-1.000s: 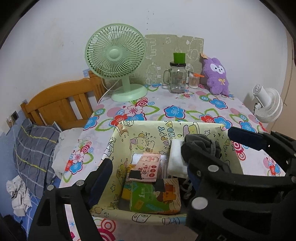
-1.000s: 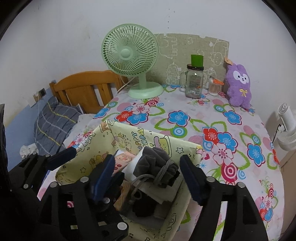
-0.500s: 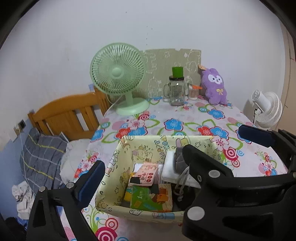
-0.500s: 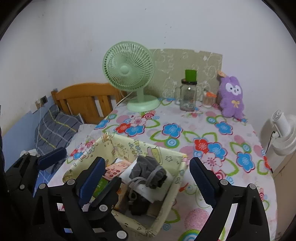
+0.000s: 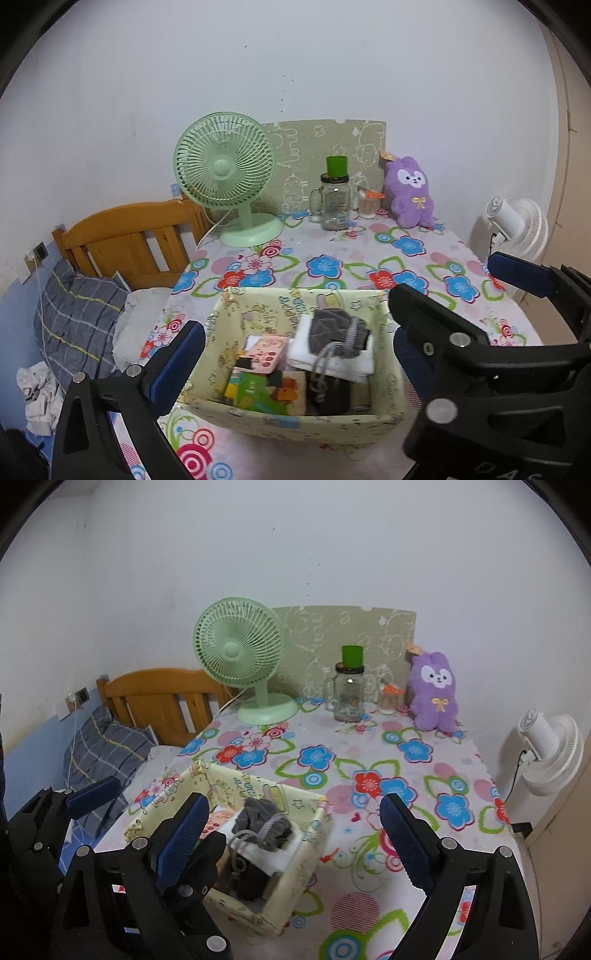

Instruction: Organize soft objects

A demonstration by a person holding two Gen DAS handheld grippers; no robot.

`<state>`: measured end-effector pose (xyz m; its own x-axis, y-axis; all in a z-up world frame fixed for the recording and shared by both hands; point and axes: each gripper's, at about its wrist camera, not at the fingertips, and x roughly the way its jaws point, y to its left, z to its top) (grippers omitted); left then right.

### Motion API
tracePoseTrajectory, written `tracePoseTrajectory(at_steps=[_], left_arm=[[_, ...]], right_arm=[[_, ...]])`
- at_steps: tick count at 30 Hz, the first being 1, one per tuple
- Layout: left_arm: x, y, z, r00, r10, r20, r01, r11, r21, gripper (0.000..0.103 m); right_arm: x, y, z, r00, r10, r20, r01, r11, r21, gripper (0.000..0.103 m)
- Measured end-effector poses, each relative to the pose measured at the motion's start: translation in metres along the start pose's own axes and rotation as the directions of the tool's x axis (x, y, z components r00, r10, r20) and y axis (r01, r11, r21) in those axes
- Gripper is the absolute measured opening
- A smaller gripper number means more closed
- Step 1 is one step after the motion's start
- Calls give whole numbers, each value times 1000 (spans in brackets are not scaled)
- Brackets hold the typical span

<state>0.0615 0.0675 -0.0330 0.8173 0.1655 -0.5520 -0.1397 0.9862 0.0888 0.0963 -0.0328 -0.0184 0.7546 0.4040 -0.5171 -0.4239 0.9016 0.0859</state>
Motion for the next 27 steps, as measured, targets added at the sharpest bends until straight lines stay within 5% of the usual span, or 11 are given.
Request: tracePoseTrajectory(at_steps=[16, 27], left_arm=[[-32, -44, 9, 996, -70, 53, 69, 997, 18, 103], [-60, -63, 14, 991, -80, 108, 76, 996, 40, 103]], right_arm=[[-62, -55, -10, 989, -120, 84, 116, 992, 55, 96], [-109, -84, -18, 955, -239, 177, 223, 969, 103, 101]])
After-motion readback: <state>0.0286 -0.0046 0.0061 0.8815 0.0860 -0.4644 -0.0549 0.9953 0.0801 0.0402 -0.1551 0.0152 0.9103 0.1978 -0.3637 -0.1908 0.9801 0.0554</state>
